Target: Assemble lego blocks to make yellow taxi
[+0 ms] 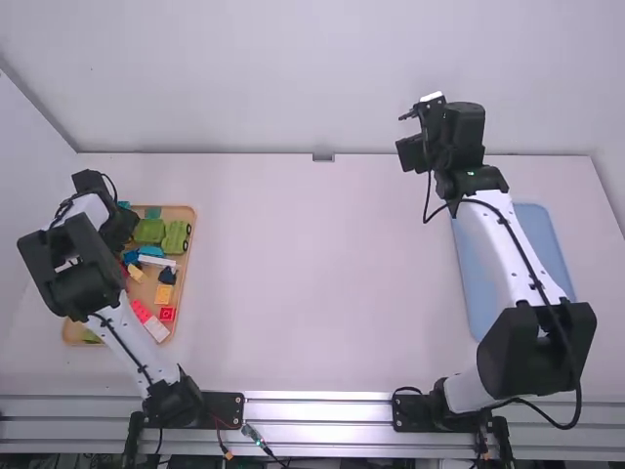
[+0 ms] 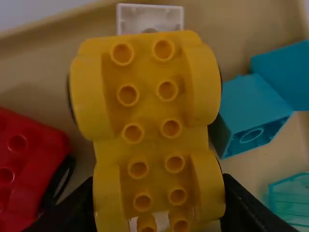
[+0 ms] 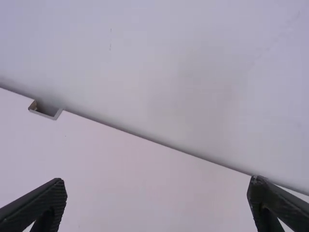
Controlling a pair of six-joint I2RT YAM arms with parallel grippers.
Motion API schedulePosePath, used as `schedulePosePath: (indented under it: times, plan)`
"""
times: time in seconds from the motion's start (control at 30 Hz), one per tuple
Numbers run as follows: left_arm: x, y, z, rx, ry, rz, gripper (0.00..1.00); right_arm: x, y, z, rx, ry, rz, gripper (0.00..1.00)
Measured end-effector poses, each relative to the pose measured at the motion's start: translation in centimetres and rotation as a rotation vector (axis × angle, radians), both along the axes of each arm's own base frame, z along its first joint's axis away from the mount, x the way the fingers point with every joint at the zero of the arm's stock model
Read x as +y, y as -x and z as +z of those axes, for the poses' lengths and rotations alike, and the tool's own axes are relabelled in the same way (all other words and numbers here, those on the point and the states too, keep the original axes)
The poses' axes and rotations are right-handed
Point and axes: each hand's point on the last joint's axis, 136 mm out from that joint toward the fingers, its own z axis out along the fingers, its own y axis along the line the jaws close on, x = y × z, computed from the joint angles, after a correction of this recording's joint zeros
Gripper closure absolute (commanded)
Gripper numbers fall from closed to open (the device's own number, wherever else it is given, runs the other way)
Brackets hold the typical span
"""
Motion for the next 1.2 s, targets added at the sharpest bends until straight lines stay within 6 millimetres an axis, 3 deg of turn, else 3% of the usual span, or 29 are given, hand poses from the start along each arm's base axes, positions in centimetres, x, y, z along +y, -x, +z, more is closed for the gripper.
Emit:
schedulePosePath:
  times: [0.4, 0.5, 0.63, 0.67, 0.73, 0.77, 0.83, 0.87, 0.93, 1.0, 1.03, 1.07, 1.1, 1.2]
  plan:
    - [-1.2, 1.9, 0.6, 0.095, 0.054, 0.0, 0.67, 0.0, 0.1, -0.1, 0.005, 0.001, -0.001, 0.01]
    - [-1.5, 2.0, 2.9, 0.077, 0.037, -0.018, 0.74, 0.0, 0.1, -0.1, 0.005, 0.0, 0.001, 0.01]
    - [-2.2, 1.0, 9.8, -0.024, -0.068, -0.122, 0.77, 0.0, 0.1, -0.1, 0.006, 0.001, 0.0, 0.01]
    - [-3.0, 0.5, 12.1, -0.054, -0.107, -0.193, 0.72, 0.0, 0.1, -0.2, 0.009, 0.001, 0.0, 0.01]
    - [-6.2, -0.6, 15.4, -0.09, -0.156, -0.396, 0.71, 0.0, 0.2, -0.3, 0.013, 0.001, 0.001, 0.01]
    - [-6.8, -0.7, 15.8, -0.093, -0.159, -0.433, 0.71, 0.0, 0.2, -0.3, 0.015, 0.001, 0.001, 0.01]
    - [-12.3, -1.3, 16.8, -0.078, -0.151, -0.728, 0.7, 0.0, 0.2, -0.3, 0.015, 0.0, 0.003, 0.01]
    - [-15.9, -1.3, 16.4, -0.048, -0.133, -0.907, 0.75, 0.1, 0.2, -0.3, 0.016, -0.002, 0.006, 0.01]
    - [-19.5, -1.1, 15.8, -0.013, -0.115, -1.086, 0.8, 0.3, 0.2, -0.3, 0.017, -0.007, 0.015, 0.01]
    - [-25.6, -0.4, 14.5, 0.047, -0.098, -1.398, 0.92, 0.7, 0.3, -0.3, 0.018, -0.018, 0.035, 0.01]
    - [-27.7, -0.1, 14.2, 0.062, -0.104, -1.506, 0.98, 0.9, 0.3, -0.3, 0.017, -0.024, 0.044, 0.01]
    - [-29.7, 0.1, 14.0, 0.069, -0.113, -1.612, 0.98, 1.0, 0.3, -0.3, 0.015, -0.028, 0.053, 0.01]
    - [-33.2, 0.5, 13.7, 0.073, -0.144, -1.789, 0.98, 1.2, 0.3, -0.3, 0.017, -0.034, 0.063, 0.01]
    - [-38.7, 1.5, 13.1, 0.062, -0.211, -2.07, 0.98, 1.4, 0.5, -0.5, 0.029, -0.039, 0.073, 0.01]
